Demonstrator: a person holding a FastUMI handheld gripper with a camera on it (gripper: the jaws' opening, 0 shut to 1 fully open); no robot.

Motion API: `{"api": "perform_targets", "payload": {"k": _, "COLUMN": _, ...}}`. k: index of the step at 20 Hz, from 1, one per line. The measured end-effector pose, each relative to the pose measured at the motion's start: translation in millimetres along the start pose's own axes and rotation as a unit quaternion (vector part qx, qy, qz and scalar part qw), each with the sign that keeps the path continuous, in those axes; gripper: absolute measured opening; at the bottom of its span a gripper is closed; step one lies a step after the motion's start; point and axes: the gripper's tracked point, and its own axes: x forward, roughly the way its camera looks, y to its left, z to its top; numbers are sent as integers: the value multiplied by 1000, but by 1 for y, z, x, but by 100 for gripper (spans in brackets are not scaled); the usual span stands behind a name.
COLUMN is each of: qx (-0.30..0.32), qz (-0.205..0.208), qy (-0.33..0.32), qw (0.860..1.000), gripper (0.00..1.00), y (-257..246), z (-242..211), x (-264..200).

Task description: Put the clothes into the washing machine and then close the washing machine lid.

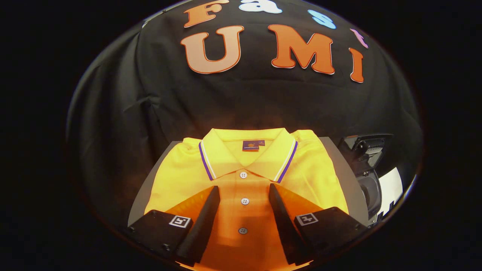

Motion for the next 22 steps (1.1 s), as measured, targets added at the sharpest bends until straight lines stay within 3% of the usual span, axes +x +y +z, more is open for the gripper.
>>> {"api": "perform_targets", "payload": {"k": 1, "qx": 0, "qz": 4, "qy": 3, "qw": 1000, "gripper": 84, "y": 1, "z": 0, "x": 0}}
{"api": "perform_targets", "payload": {"k": 4, "qx": 2, "qz": 6, "qy": 9, "qw": 1000, "gripper": 49, "y": 2, "z": -3, "x": 3}}
{"api": "perform_targets", "payload": {"k": 5, "qx": -4, "qz": 7, "qy": 11, "qw": 1000, "gripper": 49, "y": 2, "z": -3, "x": 2}}
{"api": "perform_targets", "payload": {"k": 7, "qx": -4, "qz": 6, "qy": 18, "qw": 1000, "gripper": 35, "y": 5, "z": -3, "x": 1}}
{"api": "perform_targets", "payload": {"k": 9, "qx": -8, "qz": 10, "qy": 31, "qw": 999, "gripper": 35, "y": 5, "z": -6, "x": -2}}
{"api": "perform_targets", "payload": {"k": 11, "qx": -5, "qz": 15, "qy": 41, "qw": 999, "gripper": 24, "y": 6, "z": -4, "x": 0}}
{"api": "perform_targets", "payload": {"k": 13, "qx": -3, "qz": 23, "qy": 51, "qw": 998, "gripper": 24, "y": 7, "z": -6, "x": -1}}
{"api": "perform_targets", "payload": {"k": 14, "qx": 1, "qz": 25, "qy": 54, "qw": 998, "gripper": 16, "y": 7, "z": -7, "x": 2}}
{"api": "perform_targets", "payload": {"k": 20, "qx": -15, "qz": 22, "qy": 52, "qw": 998, "gripper": 16, "y": 4, "z": -5, "x": 1}}
{"api": "perform_targets", "payload": {"k": 22, "qx": -15, "qz": 22, "qy": 46, "qw": 999, "gripper": 11, "y": 6, "z": -5, "x": 1}}
